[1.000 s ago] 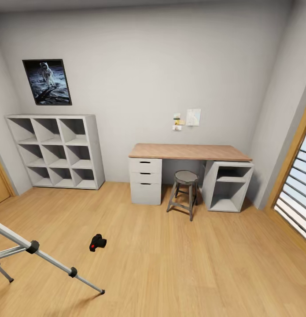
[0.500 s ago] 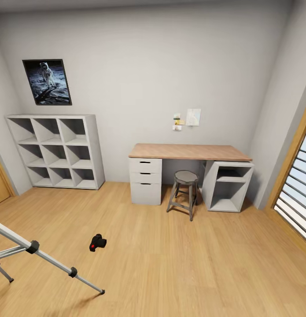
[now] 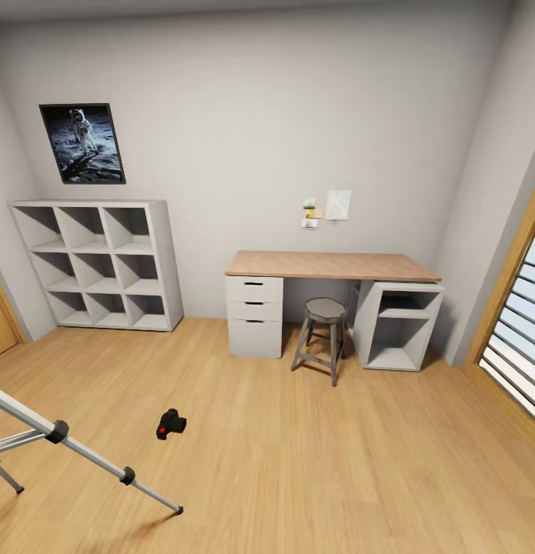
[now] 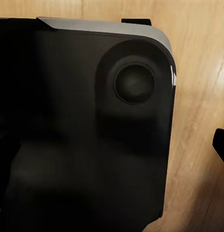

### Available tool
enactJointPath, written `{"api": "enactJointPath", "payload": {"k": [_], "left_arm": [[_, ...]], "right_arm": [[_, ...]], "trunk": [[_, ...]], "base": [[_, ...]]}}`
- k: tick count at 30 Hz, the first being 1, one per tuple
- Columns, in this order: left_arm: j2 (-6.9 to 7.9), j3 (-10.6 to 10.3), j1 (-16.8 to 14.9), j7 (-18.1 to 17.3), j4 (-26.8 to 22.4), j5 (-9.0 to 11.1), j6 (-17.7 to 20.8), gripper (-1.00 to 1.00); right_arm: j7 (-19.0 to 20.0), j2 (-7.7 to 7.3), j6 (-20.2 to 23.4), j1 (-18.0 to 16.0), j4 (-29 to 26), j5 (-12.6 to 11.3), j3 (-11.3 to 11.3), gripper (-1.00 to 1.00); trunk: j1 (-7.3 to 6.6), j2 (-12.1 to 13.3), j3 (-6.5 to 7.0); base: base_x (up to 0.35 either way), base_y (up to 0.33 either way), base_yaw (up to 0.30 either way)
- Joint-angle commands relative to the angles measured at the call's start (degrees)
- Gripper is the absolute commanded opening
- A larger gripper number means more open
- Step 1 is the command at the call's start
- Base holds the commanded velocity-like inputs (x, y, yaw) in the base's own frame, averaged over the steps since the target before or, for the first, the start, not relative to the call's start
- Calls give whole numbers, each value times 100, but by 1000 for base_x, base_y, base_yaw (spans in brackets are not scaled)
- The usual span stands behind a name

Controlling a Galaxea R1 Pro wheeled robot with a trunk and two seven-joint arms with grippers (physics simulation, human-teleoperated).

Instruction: Attach the digital camera to the camera tripod in the bedroom.

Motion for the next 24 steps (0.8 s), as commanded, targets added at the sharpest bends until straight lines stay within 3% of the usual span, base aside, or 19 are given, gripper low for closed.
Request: {"api": "enactJointPath", "payload": {"k": [1, 10, 24], "left_arm": [[1, 1, 2, -6, -10, 2, 2, 100], [-3, 3, -22, 75, -155, 3, -9, 100], [4, 8, -41, 117, -273, 8, -16, 100]], "right_arm": [[1, 0, -4, -2, 0, 2, 2, 100], [-11, -14, -4, -83, -48, -23, 0, 100], [-16, -21, -4, -125, -77, -35, 0, 100]], "trunk": [[0, -2, -4], [0, -2, -4], [0, -2, -4]], "base": [[0, 0, 0], [125, -29, 0], [291, -75, 0]]}}
